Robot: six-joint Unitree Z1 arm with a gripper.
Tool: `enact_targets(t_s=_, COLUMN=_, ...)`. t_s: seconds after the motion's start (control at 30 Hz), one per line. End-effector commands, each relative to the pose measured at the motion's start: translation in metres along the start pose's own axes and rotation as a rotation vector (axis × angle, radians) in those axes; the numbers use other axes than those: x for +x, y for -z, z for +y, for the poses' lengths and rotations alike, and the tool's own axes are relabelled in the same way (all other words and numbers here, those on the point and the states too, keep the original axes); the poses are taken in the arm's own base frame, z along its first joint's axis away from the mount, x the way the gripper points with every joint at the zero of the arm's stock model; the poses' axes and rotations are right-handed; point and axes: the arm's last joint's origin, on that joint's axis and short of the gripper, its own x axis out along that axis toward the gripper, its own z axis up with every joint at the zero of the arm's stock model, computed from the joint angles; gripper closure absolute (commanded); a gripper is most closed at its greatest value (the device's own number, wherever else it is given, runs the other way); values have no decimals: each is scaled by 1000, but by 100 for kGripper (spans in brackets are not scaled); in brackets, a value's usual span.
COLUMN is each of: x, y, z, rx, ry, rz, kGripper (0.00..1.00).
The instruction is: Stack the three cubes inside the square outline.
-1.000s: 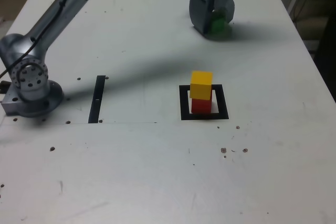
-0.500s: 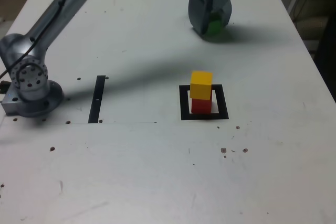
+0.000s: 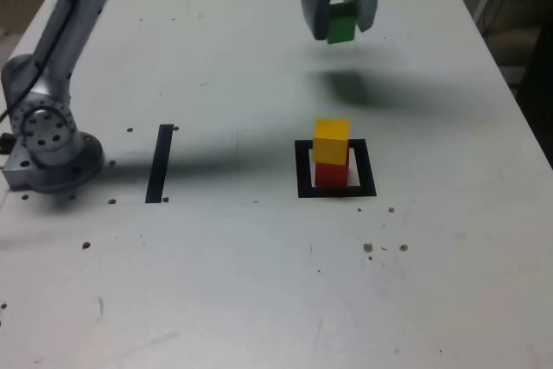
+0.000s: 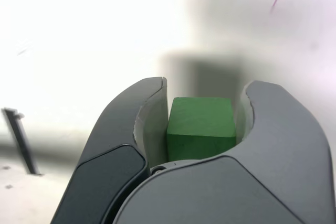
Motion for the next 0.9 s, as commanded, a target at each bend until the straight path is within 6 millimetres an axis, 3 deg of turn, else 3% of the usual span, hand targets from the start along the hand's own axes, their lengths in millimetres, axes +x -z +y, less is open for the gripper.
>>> enact_targets(t_s=0.0, x=-13, y=12, z=-15, rx=34, ry=-16, rz=-14, kGripper=70)
enact_targets(t_s=0.47, x=-42, y=67, z=-92, rx=199, ry=-17, rz=-35, kGripper=70)
enact_targets(t_s=0.87, x=-43, y=84, z=-143, rx=266, ry=-9, rz=-49, kGripper=70)
